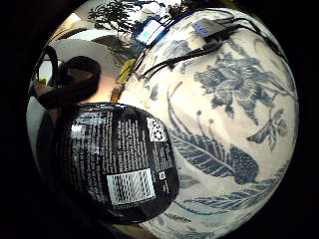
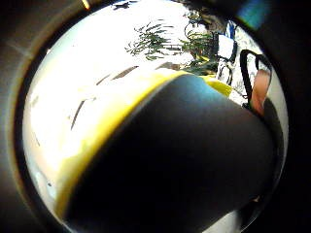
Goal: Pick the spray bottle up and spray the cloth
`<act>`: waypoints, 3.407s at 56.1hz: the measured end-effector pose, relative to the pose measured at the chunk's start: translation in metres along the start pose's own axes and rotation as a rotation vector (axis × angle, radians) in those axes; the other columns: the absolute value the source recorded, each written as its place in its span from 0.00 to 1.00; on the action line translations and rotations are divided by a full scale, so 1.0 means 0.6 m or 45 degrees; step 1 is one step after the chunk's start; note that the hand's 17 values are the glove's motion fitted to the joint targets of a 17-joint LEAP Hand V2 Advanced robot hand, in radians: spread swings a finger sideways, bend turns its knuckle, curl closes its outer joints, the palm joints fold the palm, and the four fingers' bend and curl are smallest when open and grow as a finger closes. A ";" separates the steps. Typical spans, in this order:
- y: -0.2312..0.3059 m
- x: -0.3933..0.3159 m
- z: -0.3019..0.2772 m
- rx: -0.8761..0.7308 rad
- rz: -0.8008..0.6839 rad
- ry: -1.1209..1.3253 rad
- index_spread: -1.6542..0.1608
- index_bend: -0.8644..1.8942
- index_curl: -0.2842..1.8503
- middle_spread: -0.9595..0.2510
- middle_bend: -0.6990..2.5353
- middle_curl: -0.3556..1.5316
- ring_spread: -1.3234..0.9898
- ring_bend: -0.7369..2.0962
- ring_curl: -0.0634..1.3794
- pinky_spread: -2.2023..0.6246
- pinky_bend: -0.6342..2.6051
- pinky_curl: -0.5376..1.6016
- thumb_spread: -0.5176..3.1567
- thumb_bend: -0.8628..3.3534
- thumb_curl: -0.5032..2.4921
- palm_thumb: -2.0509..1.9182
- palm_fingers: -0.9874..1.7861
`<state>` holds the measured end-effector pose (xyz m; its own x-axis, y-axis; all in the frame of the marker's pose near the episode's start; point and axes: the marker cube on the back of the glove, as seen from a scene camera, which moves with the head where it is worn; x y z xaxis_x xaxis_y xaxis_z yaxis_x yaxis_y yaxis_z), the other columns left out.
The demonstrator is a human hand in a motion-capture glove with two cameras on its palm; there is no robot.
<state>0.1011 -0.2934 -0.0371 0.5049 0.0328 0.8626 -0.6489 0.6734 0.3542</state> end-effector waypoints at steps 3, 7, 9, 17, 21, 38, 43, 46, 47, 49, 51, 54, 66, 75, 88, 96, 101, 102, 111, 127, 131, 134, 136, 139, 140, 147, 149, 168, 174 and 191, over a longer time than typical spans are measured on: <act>0.001 -0.017 -0.014 -0.027 -0.035 -0.080 0.77 0.43 0.32 0.69 0.36 0.44 0.50 0.42 0.30 0.74 0.26 0.40 0.31 0.21 0.34 0.78 0.80; -0.004 -0.065 -0.042 -0.137 -0.143 -0.118 0.77 0.42 0.33 0.69 0.37 0.45 0.50 0.42 0.31 0.73 0.27 0.41 0.30 0.20 0.35 0.78 0.80; -0.010 -0.092 -0.056 -0.213 -0.179 -0.092 0.77 0.42 0.33 0.68 0.37 0.45 0.50 0.43 0.32 0.73 0.26 0.41 0.30 0.20 0.36 0.79 0.81; -0.028 -0.209 -0.082 -0.439 -0.130 0.159 0.77 0.40 0.34 0.67 0.39 0.46 0.49 0.45 0.34 0.71 0.28 0.42 0.30 0.20 0.36 0.77 0.85; -0.031 -0.246 -0.074 -0.553 -0.087 0.300 0.77 0.41 0.35 0.68 0.39 0.47 0.49 0.45 0.35 0.71 0.29 0.43 0.29 0.20 0.37 0.77 0.85; 0.013 -0.178 0.052 -1.151 0.316 1.222 0.78 0.43 0.38 0.68 0.41 0.48 0.49 0.46 0.36 0.70 0.30 0.43 0.27 0.20 0.39 0.77 0.84; 0.040 -0.115 0.082 -1.253 0.407 1.338 0.78 0.43 0.39 0.68 0.41 0.48 0.49 0.46 0.36 0.70 0.30 0.43 0.27 0.20 0.39 0.77 0.84; 0.055 -0.082 0.094 -1.285 0.458 1.362 0.78 0.43 0.39 0.68 0.42 0.48 0.49 0.46 0.36 0.71 0.30 0.43 0.27 0.20 0.40 0.77 0.84; 0.059 -0.073 0.097 -1.295 0.477 1.365 0.78 0.43 0.39 0.68 0.42 0.48 0.49 0.46 0.36 0.71 0.30 0.43 0.27 0.20 0.40 0.77 0.84; 0.064 -0.059 0.100 -1.317 0.512 1.364 0.78 0.43 0.39 0.69 0.42 0.48 0.49 0.46 0.36 0.71 0.30 0.43 0.27 0.20 0.40 0.77 0.84; 0.067 -0.049 0.103 -1.331 0.538 1.355 0.78 0.43 0.40 0.69 0.42 0.48 0.50 0.46 0.36 0.71 0.30 0.43 0.27 0.20 0.40 0.77 0.84; 0.069 -0.045 0.104 -1.331 0.561 1.337 0.78 0.43 0.40 0.69 0.42 0.48 0.50 0.46 0.36 0.71 0.30 0.43 0.27 0.20 0.40 0.77 0.84; 0.028 -0.140 0.082 -1.246 0.456 1.281 0.78 0.42 0.40 0.69 0.42 0.48 0.50 0.46 0.36 0.71 0.30 0.43 0.27 0.20 0.41 0.77 0.83; -0.004 -0.182 0.076 -1.212 0.411 1.284 0.78 0.42 0.41 0.70 0.42 0.48 0.50 0.46 0.36 0.72 0.29 0.43 0.27 0.20 0.41 0.77 0.83; 0.046 -0.070 0.105 -1.338 0.574 1.384 0.78 0.42 0.41 0.70 0.42 0.47 0.50 0.45 0.36 0.72 0.29 0.43 0.27 0.20 0.41 0.77 0.83; 0.084 -0.080 0.146 -1.420 0.526 1.174 0.79 0.42 0.41 0.70 0.42 0.47 0.50 0.46 0.36 0.72 0.29 0.43 0.27 0.20 0.42 0.77 0.82; 0.105 -0.136 0.193 -1.412 0.387 0.958 0.79 0.41 0.42 0.70 0.42 0.47 0.50 0.46 0.36 0.72 0.29 0.43 0.27 0.20 0.42 0.78 0.82; 0.108 -0.149 0.204 -1.403 0.348 0.911 0.79 0.41 0.42 0.70 0.42 0.47 0.50 0.46 0.36 0.72 0.29 0.43 0.27 0.20 0.42 0.78 0.82; 0.143 -0.242 0.319 -1.259 0.117 0.367 0.79 0.41 0.42 0.70 0.41 0.47 0.50 0.46 0.36 0.72 0.29 0.43 0.27 0.20 0.42 0.78 0.83; 0.177 -0.182 0.535 -0.875 -0.270 -0.093 0.79 0.41 0.42 0.70 0.41 0.47 0.50 0.46 0.37 0.72 0.29 0.43 0.27 0.20 0.42 0.77 0.83; 0.190 -0.159 0.561 -0.853 -0.334 -0.110 0.79 0.41 0.42 0.70 0.41 0.47 0.50 0.46 0.37 0.71 0.30 0.43 0.26 0.20 0.42 0.77 0.84; 0.204 -0.141 0.576 -0.883 -0.372 -0.106 0.79 0.41 0.42 0.70 0.41 0.47 0.50 0.46 0.37 0.71 0.30 0.43 0.26 0.20 0.42 0.77 0.84; 0.205 -0.130 0.586 -0.873 -0.399 -0.083 0.79 0.42 0.42 0.70 0.41 0.47 0.50 0.46 0.37 0.71 0.30 0.43 0.26 0.20 0.42 0.77 0.84; 0.195 -0.118 0.596 -0.818 -0.426 -0.058 0.79 0.42 0.42 0.70 0.41 0.47 0.50 0.46 0.37 0.71 0.30 0.43 0.26 0.20 0.42 0.77 0.84; 0.191 -0.117 0.598 -0.802 -0.424 -0.062 0.79 0.42 0.42 0.70 0.41 0.47 0.50 0.46 0.37 0.71 0.30 0.43 0.26 0.20 0.42 0.77 0.84; 0.187 -0.106 0.600 -0.799 -0.377 -0.097 0.79 0.42 0.43 0.70 0.42 0.47 0.50 0.46 0.37 0.71 0.30 0.43 0.26 0.20 0.43 0.77 0.84; 0.184 -0.106 0.604 -0.784 -0.376 -0.102 0.79 0.42 0.43 0.69 0.42 0.47 0.50 0.47 0.37 0.71 0.30 0.43 0.26 0.20 0.43 0.77 0.84; 0.172 -0.100 0.609 -0.818 -0.338 -0.083 0.79 0.43 0.43 0.69 0.42 0.47 0.50 0.46 0.36 0.71 0.30 0.43 0.25 0.20 0.43 0.77 0.84; 0.195 -0.085 0.573 -1.031 -0.293 0.013 0.78 0.42 0.42 0.70 0.40 0.46 0.50 0.44 0.35 0.72 0.30 0.43 0.27 0.19 0.43 0.76 0.79; 0.225 -0.082 0.339 -1.051 -0.564 0.696 0.73 0.33 0.30 0.75 0.32 0.40 0.52 0.40 0.30 0.82 0.31 0.43 0.38 0.19 0.35 0.69 0.47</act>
<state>-0.1271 -0.3541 0.0418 0.9178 -0.1487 0.3680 0.1338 0.9888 0.0658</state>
